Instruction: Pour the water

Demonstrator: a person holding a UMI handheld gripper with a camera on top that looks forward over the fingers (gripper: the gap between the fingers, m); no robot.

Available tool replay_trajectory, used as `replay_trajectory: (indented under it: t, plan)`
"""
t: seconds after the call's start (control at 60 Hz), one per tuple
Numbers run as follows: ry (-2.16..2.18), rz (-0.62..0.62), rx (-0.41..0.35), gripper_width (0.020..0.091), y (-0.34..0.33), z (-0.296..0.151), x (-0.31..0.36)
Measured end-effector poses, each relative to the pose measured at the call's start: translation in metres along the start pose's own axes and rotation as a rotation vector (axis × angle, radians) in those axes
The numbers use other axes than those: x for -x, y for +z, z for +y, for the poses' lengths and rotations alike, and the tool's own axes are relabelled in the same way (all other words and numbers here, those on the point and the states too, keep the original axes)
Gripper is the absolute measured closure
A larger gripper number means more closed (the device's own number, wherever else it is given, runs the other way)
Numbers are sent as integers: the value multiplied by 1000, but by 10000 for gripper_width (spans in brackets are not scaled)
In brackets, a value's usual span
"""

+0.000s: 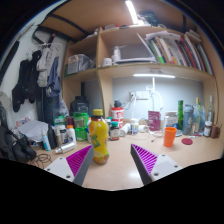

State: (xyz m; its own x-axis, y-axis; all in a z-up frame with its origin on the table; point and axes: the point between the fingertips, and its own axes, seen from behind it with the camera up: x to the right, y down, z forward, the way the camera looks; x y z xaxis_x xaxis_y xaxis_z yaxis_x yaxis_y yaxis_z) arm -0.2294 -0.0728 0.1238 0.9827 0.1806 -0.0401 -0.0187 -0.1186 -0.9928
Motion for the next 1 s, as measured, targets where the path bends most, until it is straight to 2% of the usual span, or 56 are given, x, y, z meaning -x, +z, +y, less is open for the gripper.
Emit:
replay_trajectory:
  t: [0.167,0.333,0.45,0.467,0.517,0.533,0.717,0.833,0.883,1.0]
  plan:
    - [-15,43,37,280,56,8,40]
    - [-36,106,74,281,114,16,41]
    - [-5,106,104,290,148,23,43]
    - [-2,105,108,300,151,24,43]
    - [7,99,123,550,158,28,43]
    - [11,98,131,569,160,30,42]
    - [-12,36,102,682,167,27,49]
    - [18,-18,94,713,172,22,47]
    - [23,-42,67,713,174,6,41]
    - [125,-43,-58,713,177,-62,-3]
